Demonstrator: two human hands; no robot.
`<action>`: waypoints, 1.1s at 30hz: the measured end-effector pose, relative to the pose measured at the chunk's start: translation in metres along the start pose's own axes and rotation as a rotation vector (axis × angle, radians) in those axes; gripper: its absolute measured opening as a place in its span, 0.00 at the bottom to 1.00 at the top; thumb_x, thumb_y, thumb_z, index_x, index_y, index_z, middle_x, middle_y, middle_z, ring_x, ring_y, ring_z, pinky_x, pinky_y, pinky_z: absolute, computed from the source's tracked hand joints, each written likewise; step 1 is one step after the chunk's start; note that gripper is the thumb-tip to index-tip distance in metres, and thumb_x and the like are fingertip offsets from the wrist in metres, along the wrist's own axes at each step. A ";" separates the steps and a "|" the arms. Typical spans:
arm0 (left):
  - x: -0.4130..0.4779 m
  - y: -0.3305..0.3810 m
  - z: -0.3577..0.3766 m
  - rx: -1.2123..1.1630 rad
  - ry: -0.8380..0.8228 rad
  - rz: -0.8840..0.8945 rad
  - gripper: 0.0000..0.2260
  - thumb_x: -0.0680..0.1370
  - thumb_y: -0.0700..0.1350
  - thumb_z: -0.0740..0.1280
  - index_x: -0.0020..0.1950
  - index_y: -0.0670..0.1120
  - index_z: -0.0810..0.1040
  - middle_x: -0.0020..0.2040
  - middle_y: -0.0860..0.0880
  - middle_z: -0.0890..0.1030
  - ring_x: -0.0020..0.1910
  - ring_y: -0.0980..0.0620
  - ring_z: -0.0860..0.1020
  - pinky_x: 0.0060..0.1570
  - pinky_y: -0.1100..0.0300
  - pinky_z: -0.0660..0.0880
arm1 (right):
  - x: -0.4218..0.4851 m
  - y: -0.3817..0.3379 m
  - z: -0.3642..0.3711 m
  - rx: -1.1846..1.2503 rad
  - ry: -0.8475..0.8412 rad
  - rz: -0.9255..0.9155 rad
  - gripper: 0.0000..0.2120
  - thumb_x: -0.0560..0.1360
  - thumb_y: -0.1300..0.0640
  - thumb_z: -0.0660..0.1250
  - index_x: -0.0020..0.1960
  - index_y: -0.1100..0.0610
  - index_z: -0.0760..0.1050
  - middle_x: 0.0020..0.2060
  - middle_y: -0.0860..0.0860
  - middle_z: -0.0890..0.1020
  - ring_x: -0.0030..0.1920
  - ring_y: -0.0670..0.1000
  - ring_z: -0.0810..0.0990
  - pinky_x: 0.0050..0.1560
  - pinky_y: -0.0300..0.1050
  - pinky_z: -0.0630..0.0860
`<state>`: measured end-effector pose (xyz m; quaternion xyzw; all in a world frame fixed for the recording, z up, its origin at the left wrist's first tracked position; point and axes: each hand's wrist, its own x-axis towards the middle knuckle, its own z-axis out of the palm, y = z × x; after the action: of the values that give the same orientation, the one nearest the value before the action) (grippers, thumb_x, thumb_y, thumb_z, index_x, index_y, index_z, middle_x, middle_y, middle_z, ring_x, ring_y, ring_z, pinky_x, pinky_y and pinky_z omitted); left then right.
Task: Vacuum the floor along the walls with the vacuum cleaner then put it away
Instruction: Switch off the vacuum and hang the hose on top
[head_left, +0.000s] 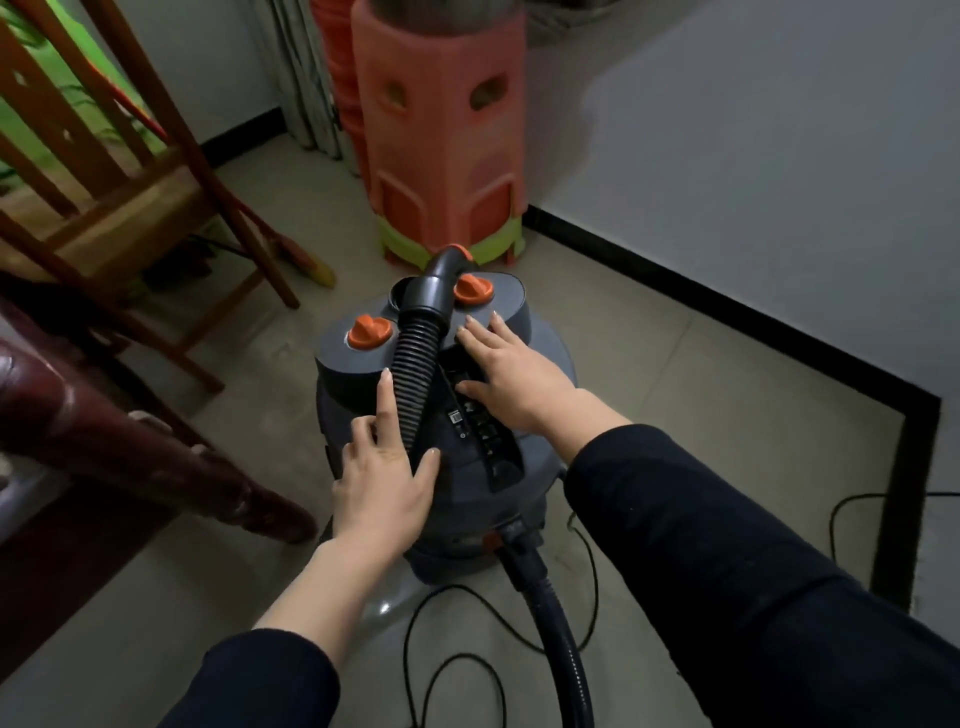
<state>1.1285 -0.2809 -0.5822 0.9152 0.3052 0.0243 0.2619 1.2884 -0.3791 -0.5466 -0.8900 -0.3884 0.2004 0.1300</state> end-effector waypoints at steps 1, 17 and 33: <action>0.008 0.001 -0.001 -0.004 0.006 -0.012 0.42 0.80 0.56 0.62 0.74 0.59 0.27 0.70 0.44 0.60 0.65 0.40 0.68 0.61 0.42 0.70 | 0.009 0.000 -0.002 0.005 0.003 -0.008 0.33 0.82 0.49 0.59 0.80 0.54 0.47 0.79 0.48 0.47 0.78 0.51 0.39 0.77 0.52 0.50; 0.029 0.020 -0.016 -0.099 0.099 -0.212 0.42 0.75 0.49 0.71 0.78 0.62 0.44 0.70 0.46 0.67 0.69 0.44 0.64 0.60 0.49 0.67 | 0.024 0.020 -0.012 0.291 0.120 -0.128 0.27 0.80 0.55 0.62 0.76 0.56 0.60 0.77 0.51 0.59 0.78 0.53 0.53 0.75 0.56 0.57; 0.046 0.062 -0.041 0.053 0.084 -0.214 0.41 0.75 0.46 0.68 0.80 0.51 0.46 0.79 0.45 0.54 0.76 0.45 0.52 0.75 0.46 0.54 | -0.020 0.041 -0.019 0.268 0.028 -0.075 0.28 0.80 0.53 0.61 0.76 0.59 0.58 0.74 0.53 0.64 0.73 0.55 0.63 0.69 0.51 0.65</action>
<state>1.1912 -0.2776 -0.5214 0.8821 0.4126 0.0264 0.2258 1.3115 -0.4225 -0.5408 -0.8521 -0.3895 0.2332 0.2604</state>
